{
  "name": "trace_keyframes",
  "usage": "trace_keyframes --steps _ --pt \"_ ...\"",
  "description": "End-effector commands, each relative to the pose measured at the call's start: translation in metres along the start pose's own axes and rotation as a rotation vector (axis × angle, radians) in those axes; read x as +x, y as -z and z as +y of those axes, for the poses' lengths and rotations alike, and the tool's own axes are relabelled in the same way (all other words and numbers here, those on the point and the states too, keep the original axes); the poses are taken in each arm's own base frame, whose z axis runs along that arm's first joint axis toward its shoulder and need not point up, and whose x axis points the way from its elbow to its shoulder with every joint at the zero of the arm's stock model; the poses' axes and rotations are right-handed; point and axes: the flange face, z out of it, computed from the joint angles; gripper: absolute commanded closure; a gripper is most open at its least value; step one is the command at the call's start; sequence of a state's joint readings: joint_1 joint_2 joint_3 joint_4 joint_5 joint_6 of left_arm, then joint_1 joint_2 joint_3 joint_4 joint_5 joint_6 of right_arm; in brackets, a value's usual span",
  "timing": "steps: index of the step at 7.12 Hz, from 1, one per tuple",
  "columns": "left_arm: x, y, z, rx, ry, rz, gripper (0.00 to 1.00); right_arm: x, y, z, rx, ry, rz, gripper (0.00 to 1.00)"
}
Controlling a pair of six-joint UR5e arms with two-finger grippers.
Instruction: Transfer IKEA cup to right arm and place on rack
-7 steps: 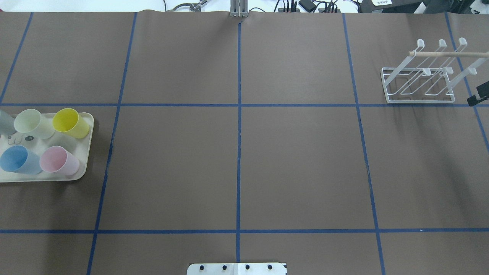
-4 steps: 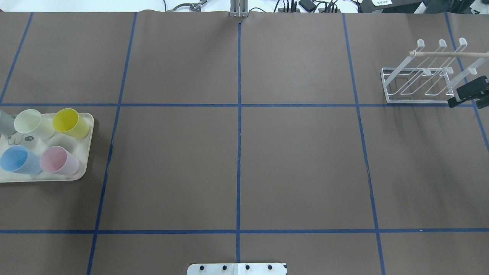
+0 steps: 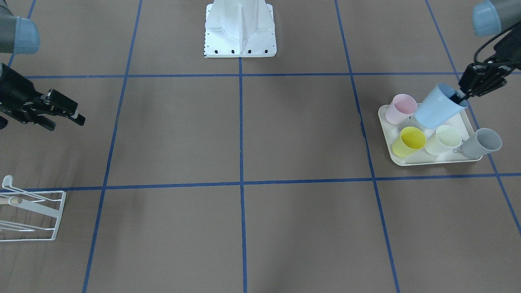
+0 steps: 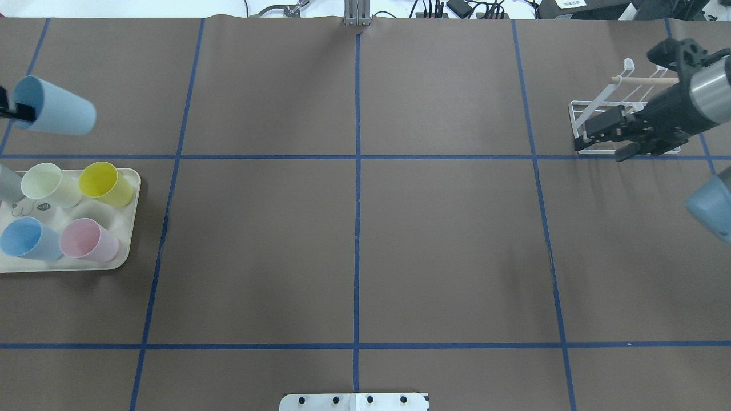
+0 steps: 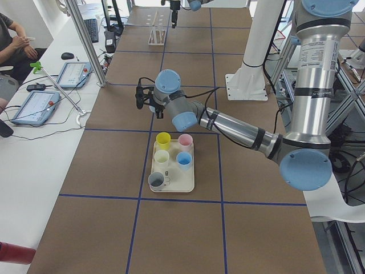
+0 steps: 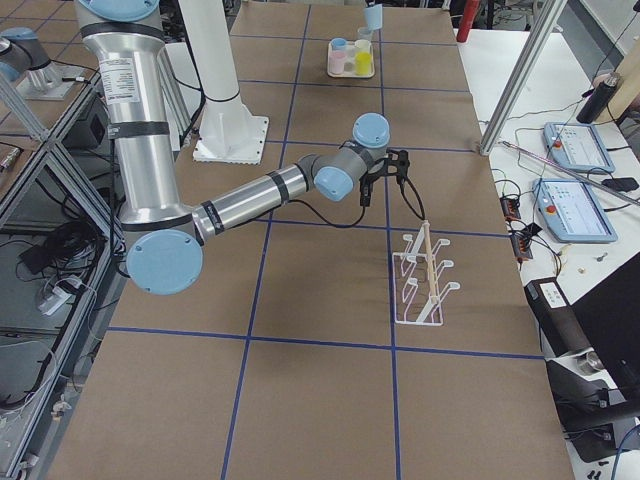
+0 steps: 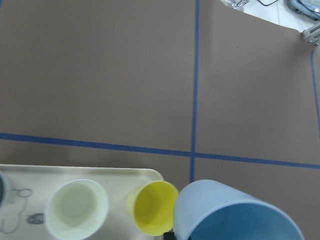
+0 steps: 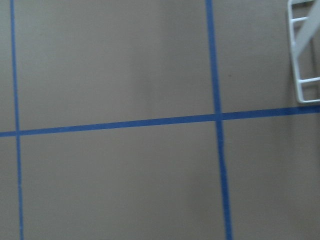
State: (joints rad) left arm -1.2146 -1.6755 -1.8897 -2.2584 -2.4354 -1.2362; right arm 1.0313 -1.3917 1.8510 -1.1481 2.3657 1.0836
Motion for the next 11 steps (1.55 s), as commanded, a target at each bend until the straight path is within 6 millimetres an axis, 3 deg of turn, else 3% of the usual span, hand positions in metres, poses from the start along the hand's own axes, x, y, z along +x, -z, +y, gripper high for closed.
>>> trace_keyframes --steps 1,2,3,4,6,7,9,11 --pt "0.112 -0.076 0.041 0.045 0.119 0.156 1.0 -0.119 -0.035 0.016 0.089 -0.166 -0.06 0.01" --pt "0.146 -0.106 0.076 0.035 0.211 0.3 1.0 -0.157 -0.029 0.02 0.101 -0.255 -0.116 0.01" --pt "0.169 -0.115 0.086 0.062 0.311 0.429 1.0 -0.172 -0.03 0.029 0.097 -0.297 -0.198 0.01" --pt "0.18 -0.132 0.095 0.07 0.4 0.53 1.0 -0.177 -0.025 0.034 0.098 -0.371 -0.323 0.01" --pt "0.18 -0.131 0.098 0.032 0.489 0.687 1.0 -0.183 -0.015 0.046 0.06 -0.533 -0.589 0.01" --pt "0.184 -0.131 0.102 -0.002 0.504 0.75 1.0 -0.188 -0.02 0.059 0.037 -0.597 -0.725 0.01" --pt "0.199 -0.149 0.12 -0.013 0.574 0.849 1.0 -0.207 -0.035 0.089 0.064 -0.72 -0.945 0.01" --pt "0.207 -0.151 0.123 -0.023 0.577 0.861 1.0 -0.216 -0.041 0.103 0.049 -0.873 -1.071 0.01"
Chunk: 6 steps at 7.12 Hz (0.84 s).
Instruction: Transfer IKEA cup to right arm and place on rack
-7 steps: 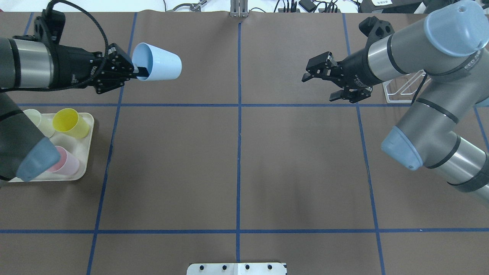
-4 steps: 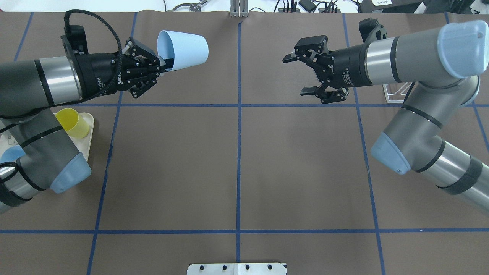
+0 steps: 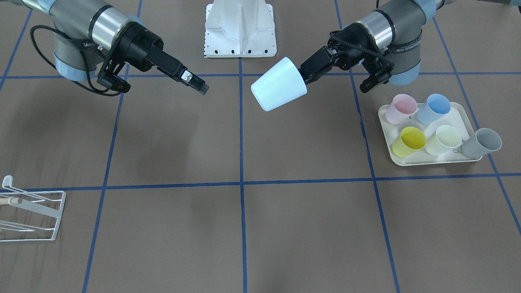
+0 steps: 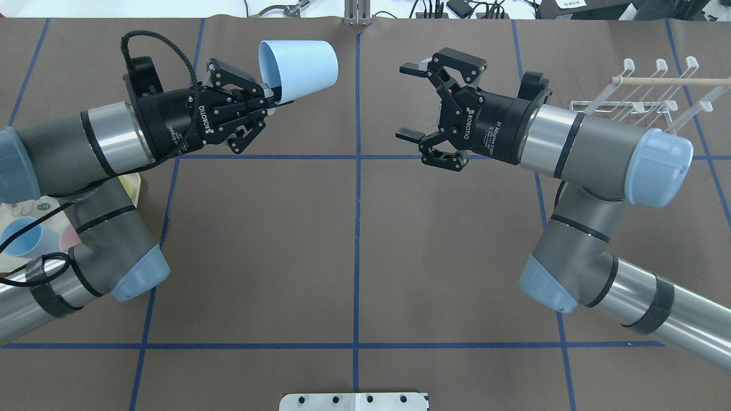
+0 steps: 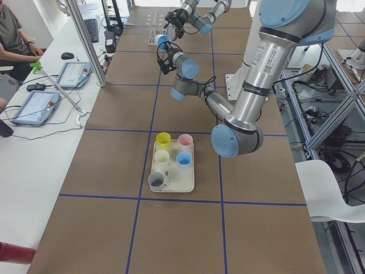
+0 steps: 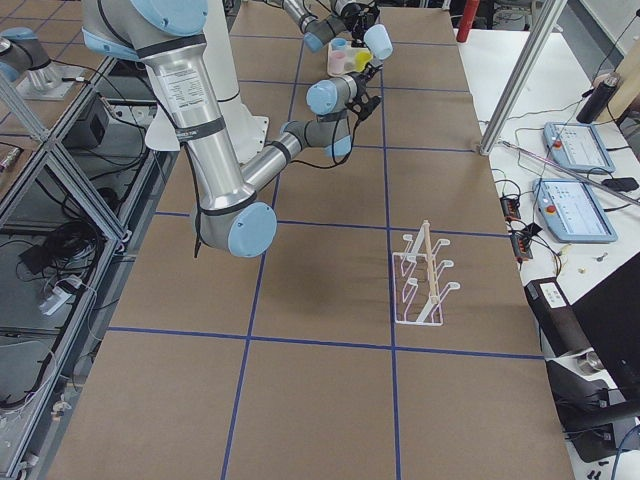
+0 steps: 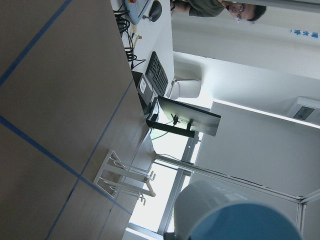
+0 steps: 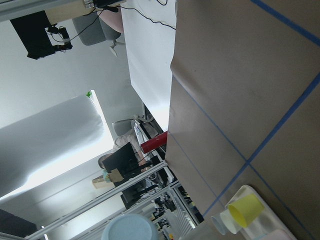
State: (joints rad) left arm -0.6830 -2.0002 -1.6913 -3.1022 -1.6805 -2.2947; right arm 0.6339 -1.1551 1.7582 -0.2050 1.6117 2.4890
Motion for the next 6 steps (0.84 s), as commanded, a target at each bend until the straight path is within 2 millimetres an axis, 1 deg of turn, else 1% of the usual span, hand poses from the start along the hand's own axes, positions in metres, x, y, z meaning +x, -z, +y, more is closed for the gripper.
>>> trace_keyframes --steps 1,3,4,5,6 --pt "-0.002 -0.007 0.009 -0.016 0.013 0.01 1.0 0.006 -0.003 0.01 0.005 -0.078 -0.073 0.01" --pt "0.0 -0.024 0.029 -0.054 0.007 0.009 1.0 0.012 -0.007 0.012 0.006 -0.078 -0.064 0.0" --pt "-0.007 -0.029 0.026 -0.048 0.008 -0.011 1.0 0.014 -0.008 0.014 0.004 -0.075 -0.061 0.0" --pt "-0.012 -0.045 0.026 -0.048 0.011 -0.022 1.0 0.017 -0.009 0.015 0.001 -0.077 -0.055 0.0" --pt "-0.017 -0.05 0.026 -0.058 0.013 -0.04 1.0 0.017 -0.009 0.015 0.001 -0.075 -0.055 0.0"
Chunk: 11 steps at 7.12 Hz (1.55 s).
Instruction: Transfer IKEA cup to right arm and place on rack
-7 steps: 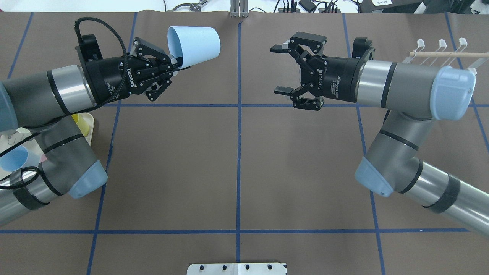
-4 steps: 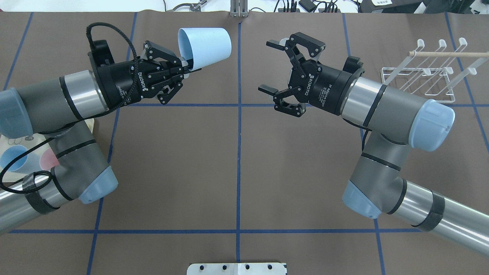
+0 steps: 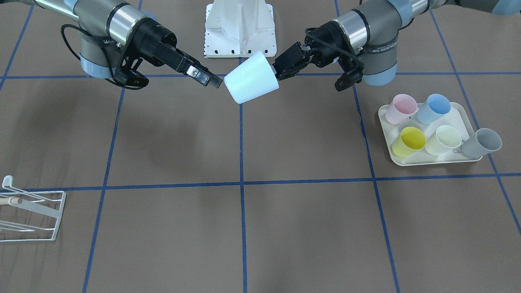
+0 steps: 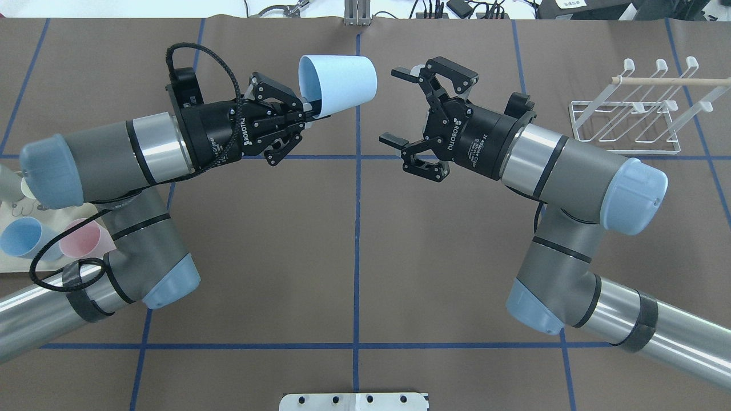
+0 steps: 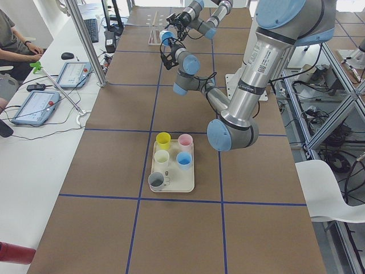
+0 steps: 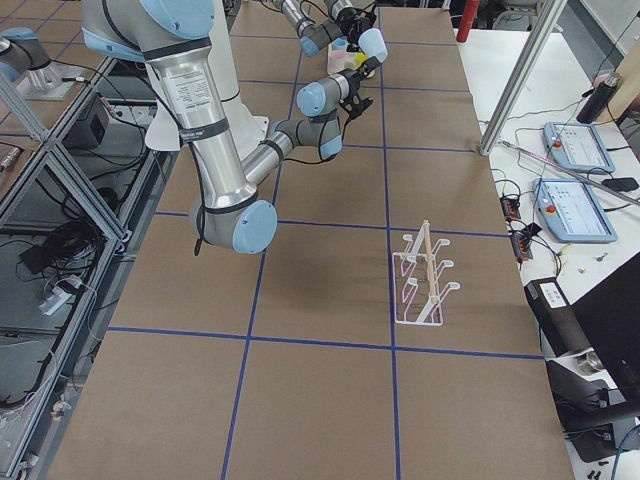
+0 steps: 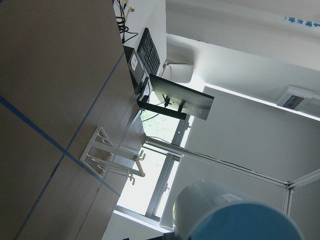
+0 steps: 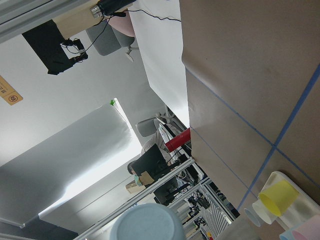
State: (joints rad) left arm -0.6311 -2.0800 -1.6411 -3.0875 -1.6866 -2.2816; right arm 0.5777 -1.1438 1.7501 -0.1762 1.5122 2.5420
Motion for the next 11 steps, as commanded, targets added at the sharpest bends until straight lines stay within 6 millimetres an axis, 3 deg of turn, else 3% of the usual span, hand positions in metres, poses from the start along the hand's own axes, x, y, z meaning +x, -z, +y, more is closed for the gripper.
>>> trace_keyframes --steps 1,10,11 --pt "-0.007 -0.011 0.001 -0.014 -0.003 -0.029 1.0 0.002 0.0 0.0 0.002 0.01 0.004 0.0" --pt "-0.024 -0.025 0.027 -0.054 -0.025 -0.057 1.0 0.013 -0.005 -0.003 0.007 0.067 0.024 0.01" --pt "-0.024 -0.025 0.027 -0.054 -0.027 -0.057 1.0 0.014 -0.005 -0.003 0.007 0.063 0.024 0.2"
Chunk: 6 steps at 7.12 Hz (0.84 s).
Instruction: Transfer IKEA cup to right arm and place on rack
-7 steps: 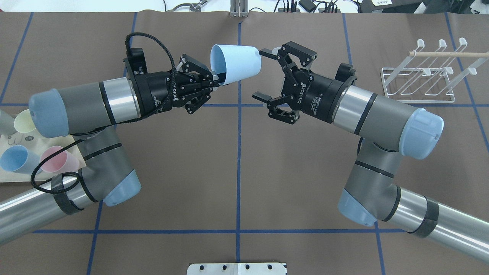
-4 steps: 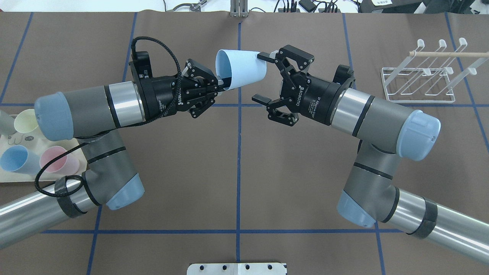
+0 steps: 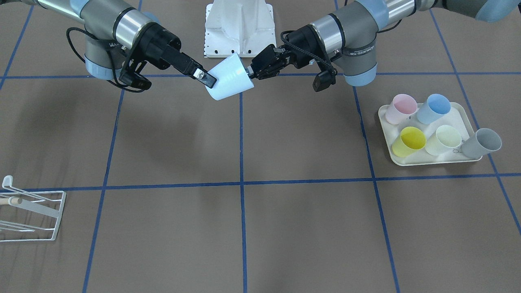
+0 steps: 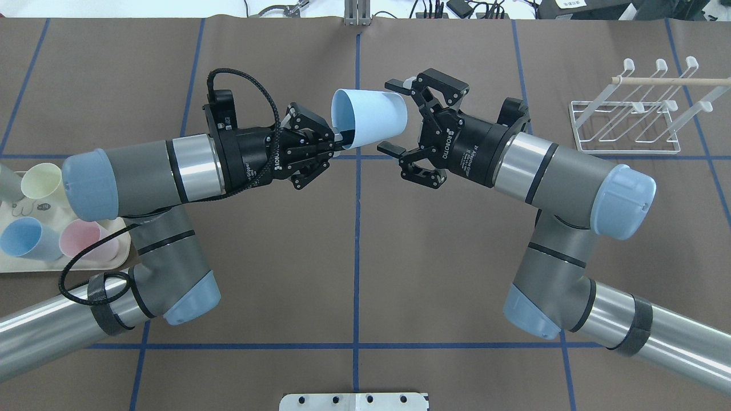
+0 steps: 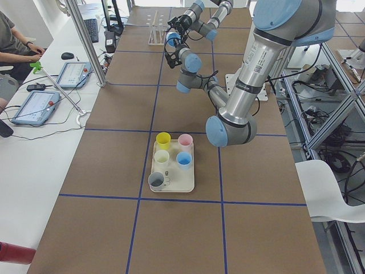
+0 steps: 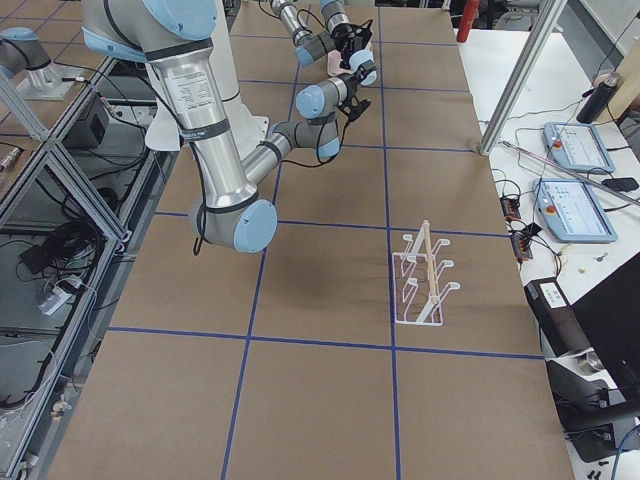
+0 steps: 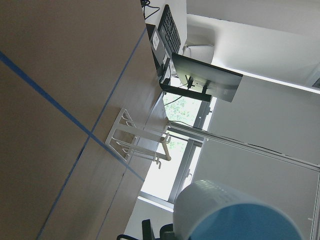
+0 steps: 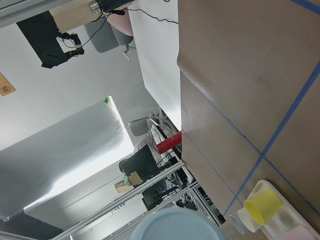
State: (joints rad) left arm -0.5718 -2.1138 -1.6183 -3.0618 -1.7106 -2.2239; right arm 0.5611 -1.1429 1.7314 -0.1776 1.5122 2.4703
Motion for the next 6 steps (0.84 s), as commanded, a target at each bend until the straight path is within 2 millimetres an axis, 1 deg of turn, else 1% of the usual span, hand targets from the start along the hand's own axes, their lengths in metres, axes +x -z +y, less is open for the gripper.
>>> trace_keyframes --steps 1,2,3,4,5,6 --pt "-0.0004 -0.001 0.0026 -0.005 0.0 0.001 1.0 0.0002 -0.0004 0.0007 -0.002 -0.009 -0.002 0.67" --pt "-0.001 -0.0022 0.0042 -0.007 0.002 -0.001 0.95 0.0009 -0.0004 0.0014 -0.005 -0.01 -0.001 1.0" --pt "-0.0022 -0.002 0.0045 -0.007 0.003 -0.003 0.52 0.0014 -0.0004 0.0019 -0.007 -0.011 -0.002 1.0" --pt "-0.0019 -0.002 0.0036 -0.004 0.001 -0.004 0.3 0.0014 -0.0004 0.0019 -0.007 -0.014 -0.002 1.0" --pt "0.001 -0.0028 0.0057 0.003 0.0 -0.014 0.01 -0.001 0.0004 0.0021 -0.007 -0.013 -0.006 1.0" --pt "0.0019 0.0022 0.0018 0.012 -0.004 -0.017 0.01 -0.0027 0.0057 -0.0014 -0.004 -0.004 -0.008 1.0"
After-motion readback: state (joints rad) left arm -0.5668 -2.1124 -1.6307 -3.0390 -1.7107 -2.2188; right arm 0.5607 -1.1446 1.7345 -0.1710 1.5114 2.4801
